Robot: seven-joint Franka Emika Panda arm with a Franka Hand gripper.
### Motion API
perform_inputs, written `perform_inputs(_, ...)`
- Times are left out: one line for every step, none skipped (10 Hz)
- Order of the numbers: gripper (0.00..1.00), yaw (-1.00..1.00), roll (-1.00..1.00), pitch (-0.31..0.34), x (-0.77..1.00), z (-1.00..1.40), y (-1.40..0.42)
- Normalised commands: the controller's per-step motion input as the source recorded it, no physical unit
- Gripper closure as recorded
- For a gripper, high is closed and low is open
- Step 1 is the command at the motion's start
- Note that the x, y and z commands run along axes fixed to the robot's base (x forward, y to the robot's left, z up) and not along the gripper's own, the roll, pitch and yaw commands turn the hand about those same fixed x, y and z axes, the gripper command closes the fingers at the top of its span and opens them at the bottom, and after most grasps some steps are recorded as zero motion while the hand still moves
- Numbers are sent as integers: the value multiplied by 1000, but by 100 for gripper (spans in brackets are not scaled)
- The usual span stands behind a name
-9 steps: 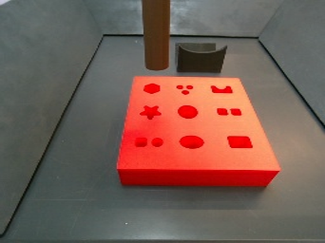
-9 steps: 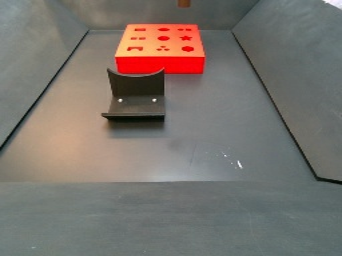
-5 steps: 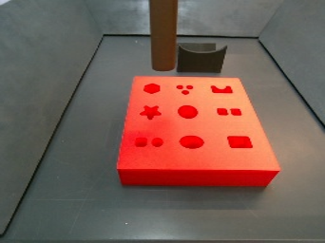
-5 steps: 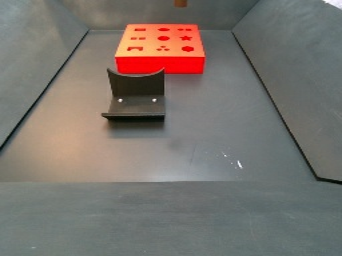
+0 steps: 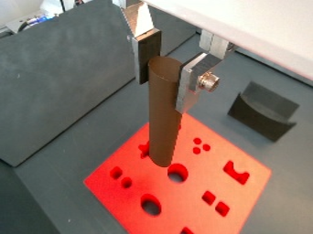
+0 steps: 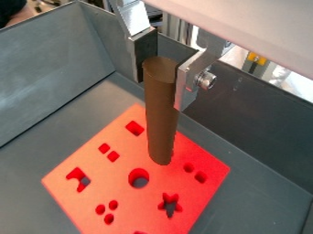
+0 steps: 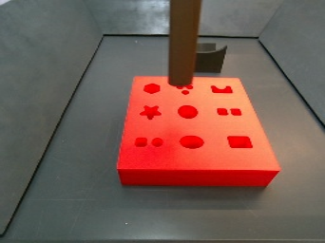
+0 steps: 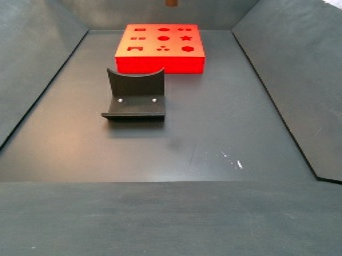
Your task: Insert the oval object.
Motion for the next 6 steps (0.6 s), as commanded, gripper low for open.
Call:
perform_inputs(100, -31, 140, 150, 851, -86, -280)
perform_inputs(100, 0, 169, 194, 920, -46, -300)
perform_inputs(100, 0, 201, 209, 900, -54, -289)
perform_inputs(100, 0, 251, 230, 854, -74, -274)
perform_inputs(100, 0, 271, 233, 806, -69, -317)
perform_inputs(100, 9, 373, 259, 671, -94, -286)
